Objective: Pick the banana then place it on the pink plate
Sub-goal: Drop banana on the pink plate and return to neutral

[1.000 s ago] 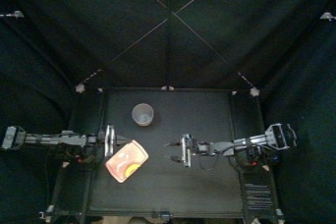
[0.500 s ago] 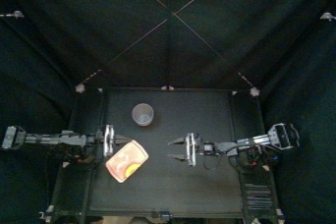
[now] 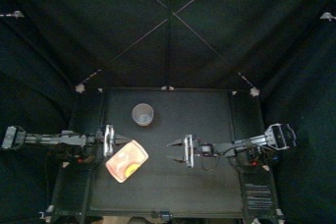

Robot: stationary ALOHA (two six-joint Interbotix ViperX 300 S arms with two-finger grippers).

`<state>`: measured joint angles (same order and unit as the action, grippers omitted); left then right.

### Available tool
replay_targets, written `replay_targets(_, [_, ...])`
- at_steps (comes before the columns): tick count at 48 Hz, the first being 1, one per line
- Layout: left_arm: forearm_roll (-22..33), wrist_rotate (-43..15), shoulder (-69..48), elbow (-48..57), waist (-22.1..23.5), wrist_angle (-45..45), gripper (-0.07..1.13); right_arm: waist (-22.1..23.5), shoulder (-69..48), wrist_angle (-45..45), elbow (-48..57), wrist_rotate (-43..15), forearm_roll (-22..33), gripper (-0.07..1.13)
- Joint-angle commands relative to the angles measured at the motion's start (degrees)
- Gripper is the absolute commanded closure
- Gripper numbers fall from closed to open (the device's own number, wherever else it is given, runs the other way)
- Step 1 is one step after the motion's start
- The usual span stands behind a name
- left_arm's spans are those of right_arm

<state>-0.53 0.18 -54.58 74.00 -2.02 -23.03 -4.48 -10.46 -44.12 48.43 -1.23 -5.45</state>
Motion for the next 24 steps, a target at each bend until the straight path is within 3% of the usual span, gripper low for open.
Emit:
replay_targets(1, [0.0, -0.1, 0.2, -0.9, 0.1, -0.2, 1.04, -0.2, -0.9, -0.5, -0.3, -0.1, 0.0, 0.15])
replay_targets(24, [2.8, 0.1, 0.2, 0.6, 0.1, 0.0, 1.04, -0.5, -0.6, -0.5, 1.0, -0.1, -0.4, 0.15])
